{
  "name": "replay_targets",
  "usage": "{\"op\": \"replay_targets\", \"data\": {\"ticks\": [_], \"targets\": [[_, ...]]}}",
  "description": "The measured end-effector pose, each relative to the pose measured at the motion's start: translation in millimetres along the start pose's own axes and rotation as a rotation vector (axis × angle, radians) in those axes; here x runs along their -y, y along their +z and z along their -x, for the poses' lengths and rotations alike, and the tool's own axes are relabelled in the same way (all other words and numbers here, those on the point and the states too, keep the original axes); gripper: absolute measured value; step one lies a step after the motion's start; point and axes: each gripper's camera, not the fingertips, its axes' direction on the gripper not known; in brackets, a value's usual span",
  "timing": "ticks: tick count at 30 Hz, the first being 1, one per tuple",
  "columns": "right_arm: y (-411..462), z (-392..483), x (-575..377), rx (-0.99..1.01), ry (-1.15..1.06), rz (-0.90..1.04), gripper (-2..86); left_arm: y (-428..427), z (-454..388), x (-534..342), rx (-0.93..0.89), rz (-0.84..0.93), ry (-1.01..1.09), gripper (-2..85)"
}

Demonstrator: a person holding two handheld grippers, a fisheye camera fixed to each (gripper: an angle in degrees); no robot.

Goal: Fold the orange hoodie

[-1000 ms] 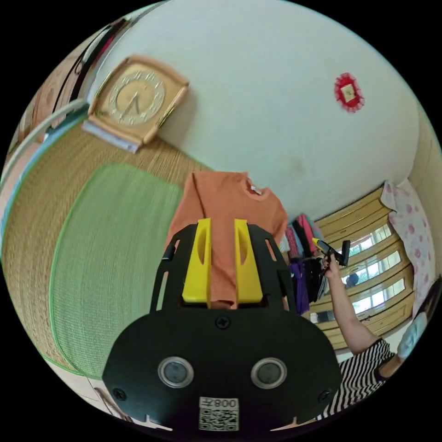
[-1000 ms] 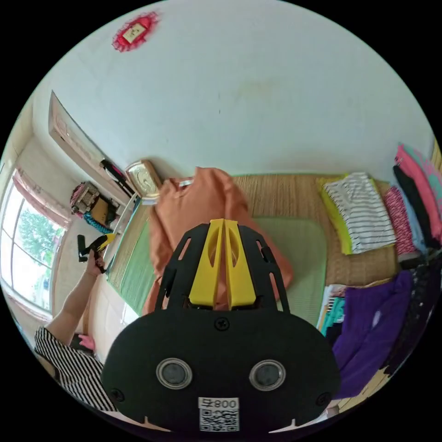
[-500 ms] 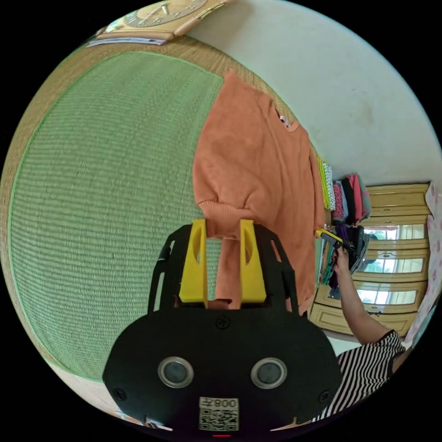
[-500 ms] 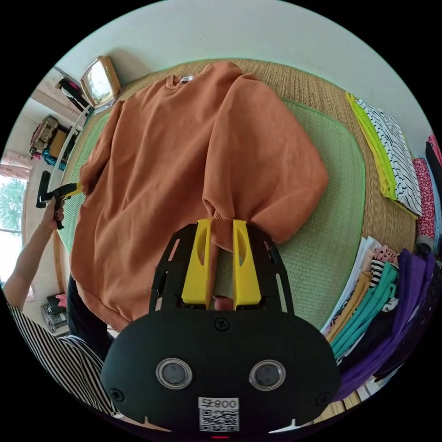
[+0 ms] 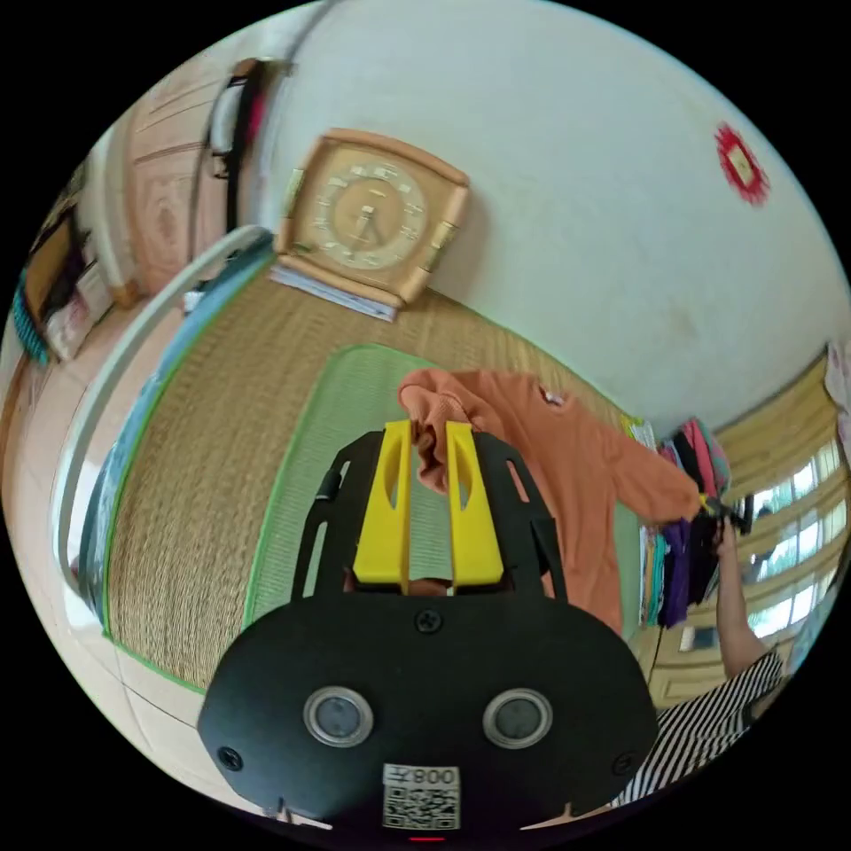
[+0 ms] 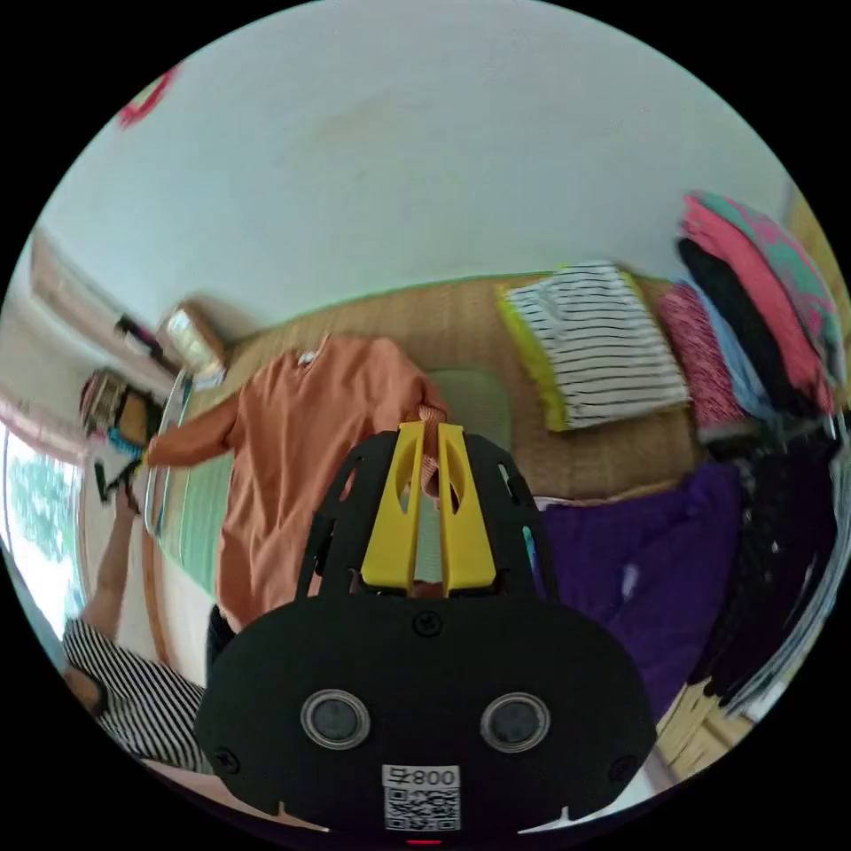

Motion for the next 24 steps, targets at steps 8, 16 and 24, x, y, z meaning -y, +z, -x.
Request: {"op": "replay_targets", "data": {"ticks": [8, 16, 24], "targets": [[13, -27, -72, 0.153, 0.112, -0.015, 6.0, 43, 72, -128, -0.306, 0.231, -0.126, 10.3], [149, 66, -254, 0.084, -0.008, 0.444, 7.8, 71, 80, -268, -0.427, 0.562, -0.155, 13.0], [171, 54, -314, 0.268, 0.167, 0.456, 8.0, 70, 93, -289, -0.533, 0.604, -0.141, 11.6]]}}
